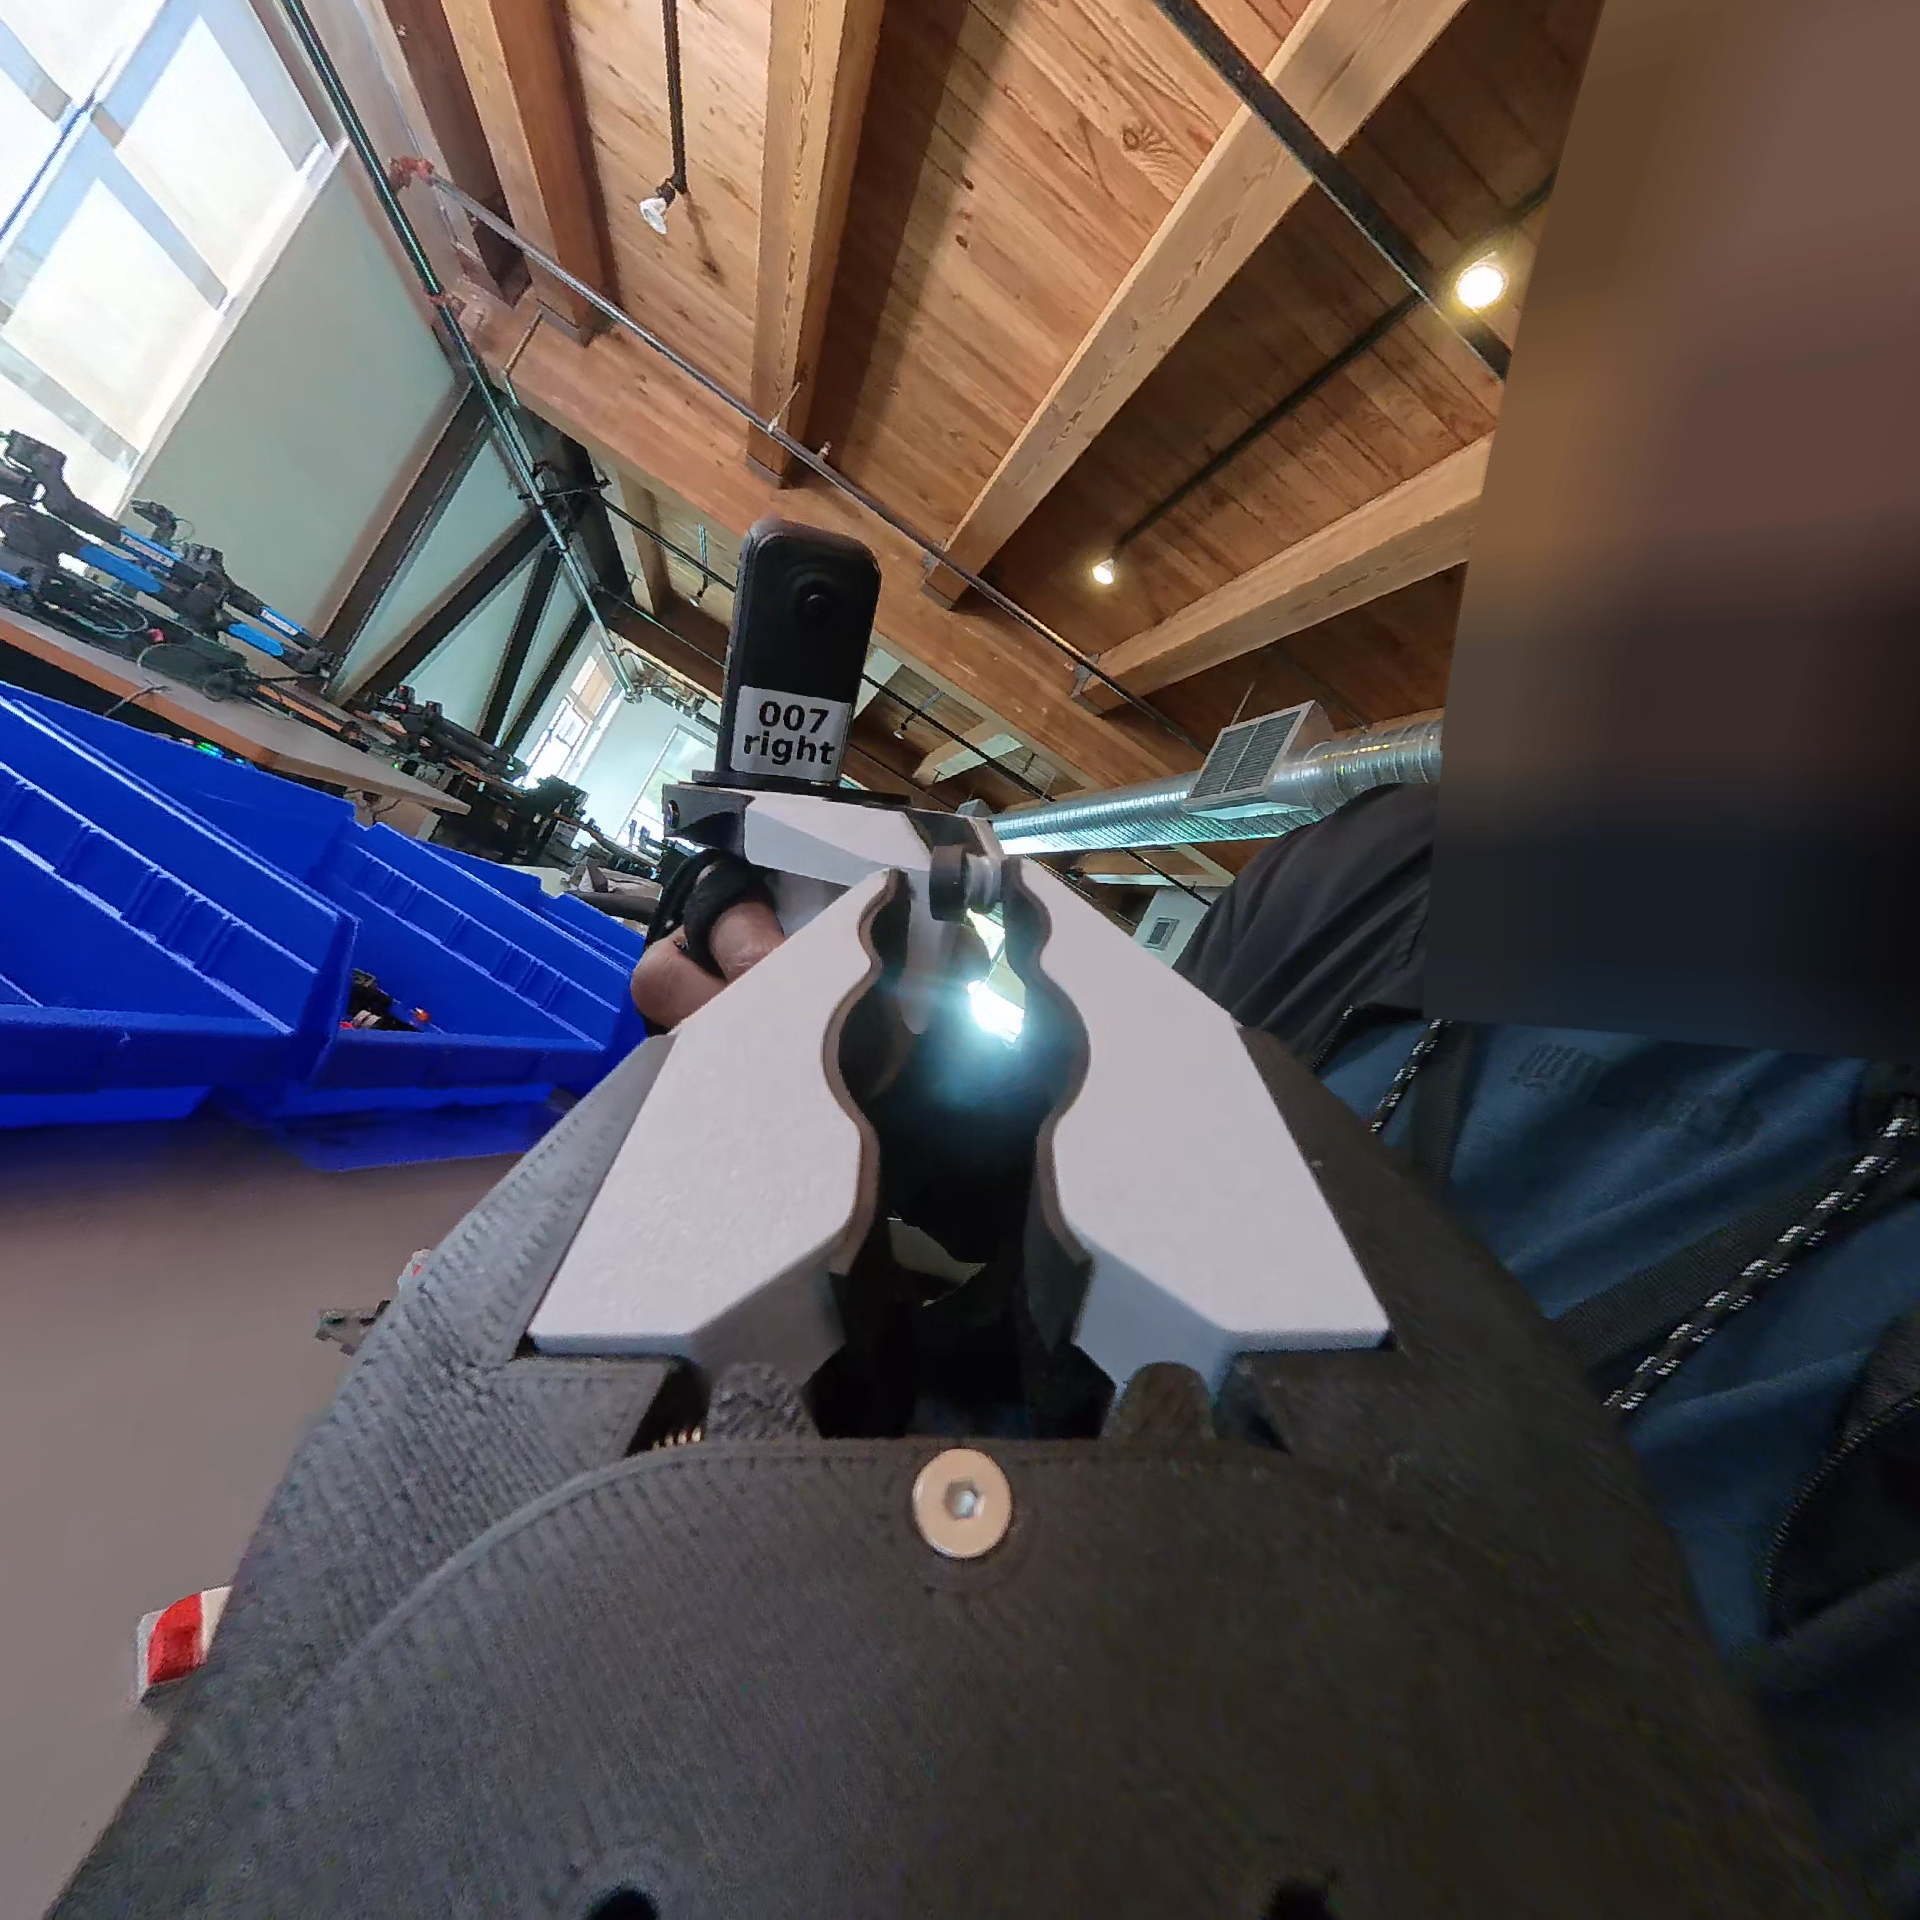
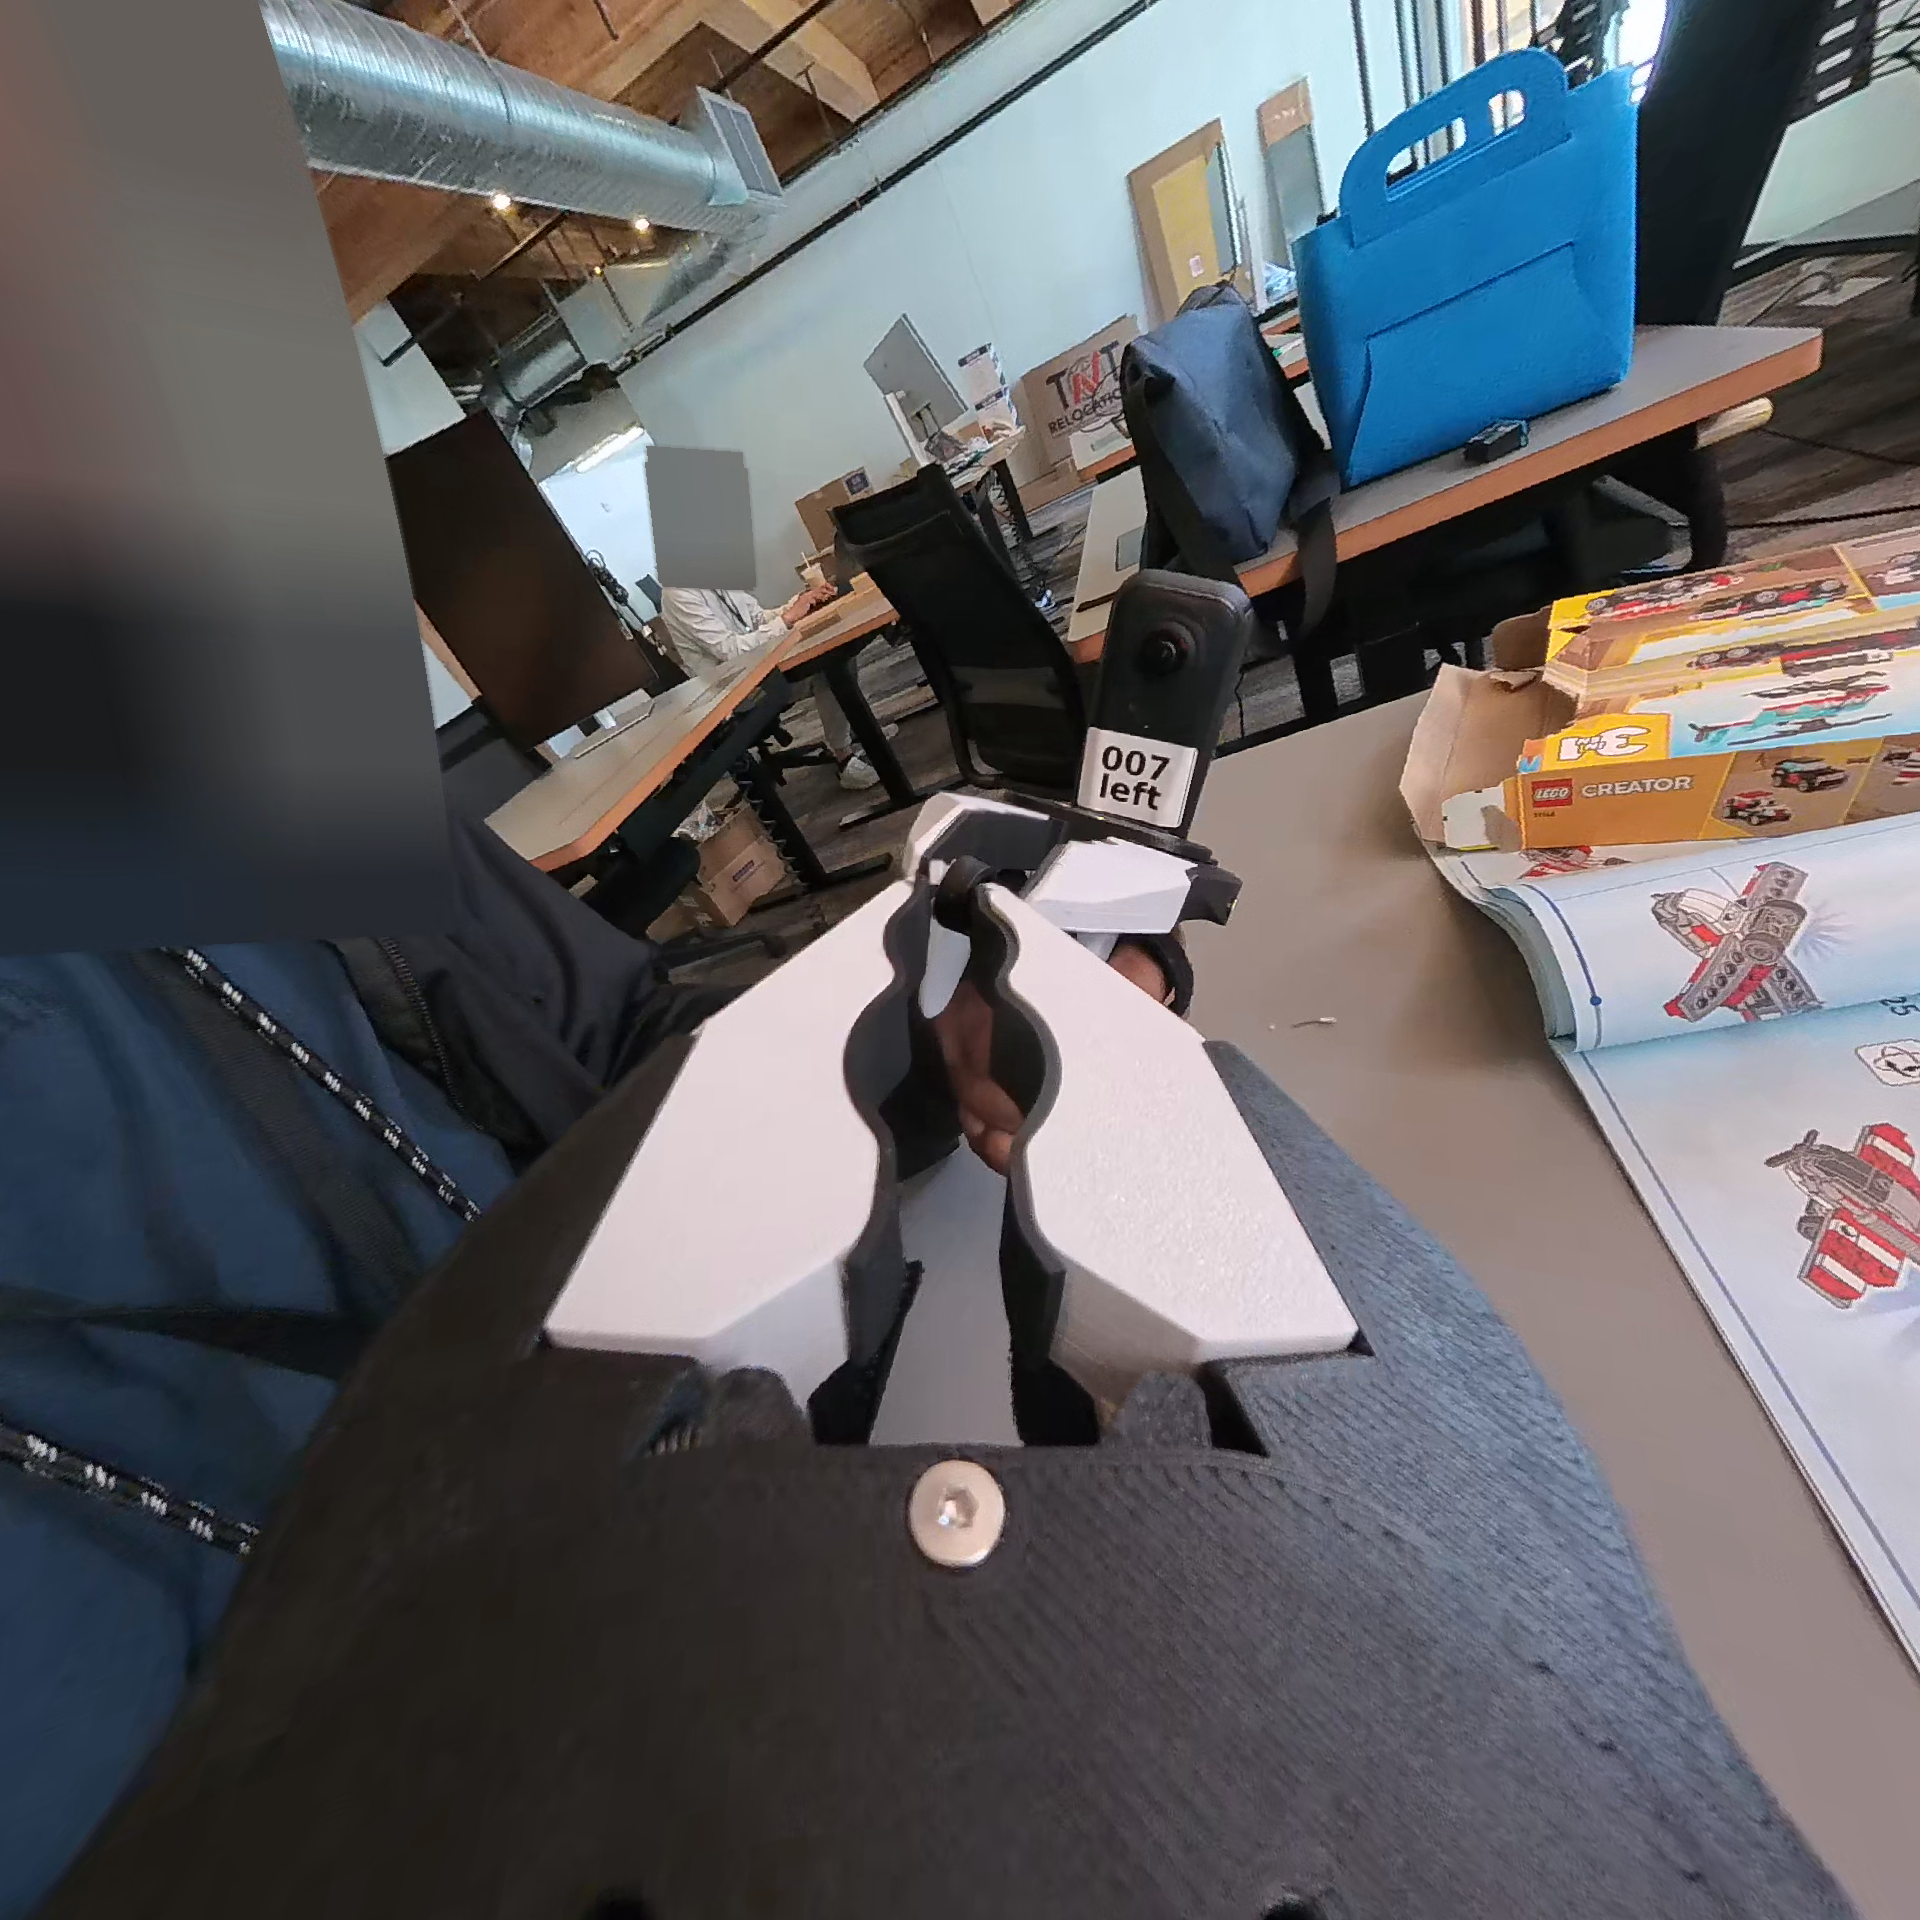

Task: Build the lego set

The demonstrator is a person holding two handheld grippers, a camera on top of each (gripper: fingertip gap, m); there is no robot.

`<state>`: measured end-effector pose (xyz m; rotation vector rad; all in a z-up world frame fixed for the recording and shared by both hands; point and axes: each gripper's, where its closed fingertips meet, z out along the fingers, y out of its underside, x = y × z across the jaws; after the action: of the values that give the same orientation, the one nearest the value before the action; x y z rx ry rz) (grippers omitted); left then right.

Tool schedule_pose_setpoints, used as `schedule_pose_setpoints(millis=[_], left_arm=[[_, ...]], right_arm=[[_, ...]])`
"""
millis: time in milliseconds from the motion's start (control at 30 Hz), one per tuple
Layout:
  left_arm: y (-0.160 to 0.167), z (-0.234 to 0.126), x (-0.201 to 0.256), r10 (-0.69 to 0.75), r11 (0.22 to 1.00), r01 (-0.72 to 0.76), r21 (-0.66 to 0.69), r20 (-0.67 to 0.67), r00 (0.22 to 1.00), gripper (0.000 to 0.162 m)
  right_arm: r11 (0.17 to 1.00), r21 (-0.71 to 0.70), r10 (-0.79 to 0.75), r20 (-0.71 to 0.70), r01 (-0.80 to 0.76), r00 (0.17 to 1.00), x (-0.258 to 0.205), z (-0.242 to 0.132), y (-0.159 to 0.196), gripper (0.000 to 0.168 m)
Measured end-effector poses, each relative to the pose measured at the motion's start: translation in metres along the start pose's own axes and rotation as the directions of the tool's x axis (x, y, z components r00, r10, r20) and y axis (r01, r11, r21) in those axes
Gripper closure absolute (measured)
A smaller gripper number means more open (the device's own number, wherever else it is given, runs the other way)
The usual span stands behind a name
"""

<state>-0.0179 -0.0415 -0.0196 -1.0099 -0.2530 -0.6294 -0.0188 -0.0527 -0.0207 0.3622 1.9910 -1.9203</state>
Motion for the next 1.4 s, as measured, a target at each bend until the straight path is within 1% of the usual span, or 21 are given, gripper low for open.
schedule_pose_setpoints(millis=[100,267,500,767,1067,1267,1367,1400], left_arm=[[-0.002,-0.001,-0.002,0.003,1.000,-0.003,0.011,0.011,1.000,0.148],[-0.003,-0.001,-0.003,0.004,1.000,-0.004,0.016,0.021,1.000,0.149],[-0.005,-0.003,-0.009,0.034,0.999,-0.034,0.006,0.074,0.997,0.151],[-0.006,-0.005,-0.017,0.065,0.998,-0.064,-0.009,0.132,0.989,0.149],[-0.007,-0.005,-0.018,0.084,0.996,-0.084,-0.003,0.138,0.987,0.149],[-0.007,-0.007,-0.022,0.111,0.994,-0.110,-0.019,0.170,0.979,0.149],[-0.007,-0.008,-0.025,0.152,0.988,-0.146,-0.045,0.203,0.967,0.150],[-0.007,-0.008,-0.025,0.168,0.986,-0.160,-0.054,0.210,0.963,0.150]], right_arm=[[1.000,0.010,-0.003,-0.012,0.003,1.000,0.002,-0.001,-0.001,0.162],[1.000,0.010,-0.013,-0.029,0.013,1.000,0.002,0.000,-0.002,0.162],[0.998,-0.015,-0.070,-0.101,0.068,0.992,0.009,0.000,-0.001,0.160],[0.990,-0.069,-0.138,-0.195,0.127,0.971,0.018,0.000,0.001,0.159],[0.986,-0.084,-0.160,-0.221,0.145,0.962,0.020,0.003,-0.002,0.159],[0.981,-0.108,-0.185,-0.266,0.161,0.946,0.024,0.003,0.000,0.158],[0.978,-0.125,-0.196,-0.297,0.165,0.934,0.026,0.002,0.001,0.156],[0.977,-0.131,-0.199,-0.317,0.165,0.927,0.029,0.002,0.002,0.151]])
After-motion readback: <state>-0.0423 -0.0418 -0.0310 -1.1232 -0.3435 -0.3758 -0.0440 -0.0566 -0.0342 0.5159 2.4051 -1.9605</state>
